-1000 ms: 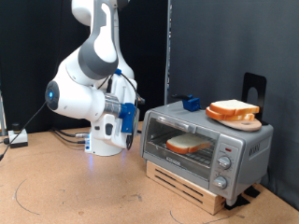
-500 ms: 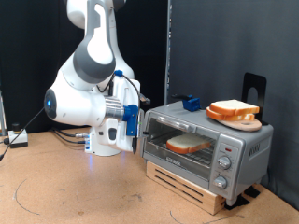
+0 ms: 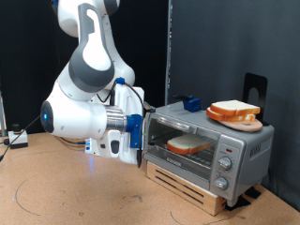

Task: Make a piece of toast with the oven

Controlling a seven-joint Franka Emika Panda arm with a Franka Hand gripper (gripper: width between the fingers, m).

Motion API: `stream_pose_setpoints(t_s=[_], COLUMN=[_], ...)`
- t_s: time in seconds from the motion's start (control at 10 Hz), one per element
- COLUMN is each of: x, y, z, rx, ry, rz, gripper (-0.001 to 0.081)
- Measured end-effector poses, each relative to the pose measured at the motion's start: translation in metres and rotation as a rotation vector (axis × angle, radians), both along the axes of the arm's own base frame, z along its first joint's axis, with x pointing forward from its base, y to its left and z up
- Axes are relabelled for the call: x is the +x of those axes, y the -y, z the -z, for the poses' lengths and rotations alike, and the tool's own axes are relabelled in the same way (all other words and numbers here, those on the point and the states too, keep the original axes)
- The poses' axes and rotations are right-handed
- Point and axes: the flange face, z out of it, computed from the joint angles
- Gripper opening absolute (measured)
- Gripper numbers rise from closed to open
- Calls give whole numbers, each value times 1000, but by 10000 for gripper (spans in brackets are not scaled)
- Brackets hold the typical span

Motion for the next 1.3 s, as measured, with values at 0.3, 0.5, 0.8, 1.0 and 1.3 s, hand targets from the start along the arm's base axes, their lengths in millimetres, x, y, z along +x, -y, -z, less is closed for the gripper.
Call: stream_pose_setpoints(t_s=[0.3, 0.5, 0.8, 1.0, 1.3], x=[21, 42, 75, 75, 93], y=[0, 3, 7, 5, -8], z=[1, 5, 16, 18, 47], rx=[39, 30, -4, 1, -16], ry=[-63, -80, -97, -90, -93], rz=[37, -36, -103, -106, -78], gripper=[807, 807, 807, 807, 807])
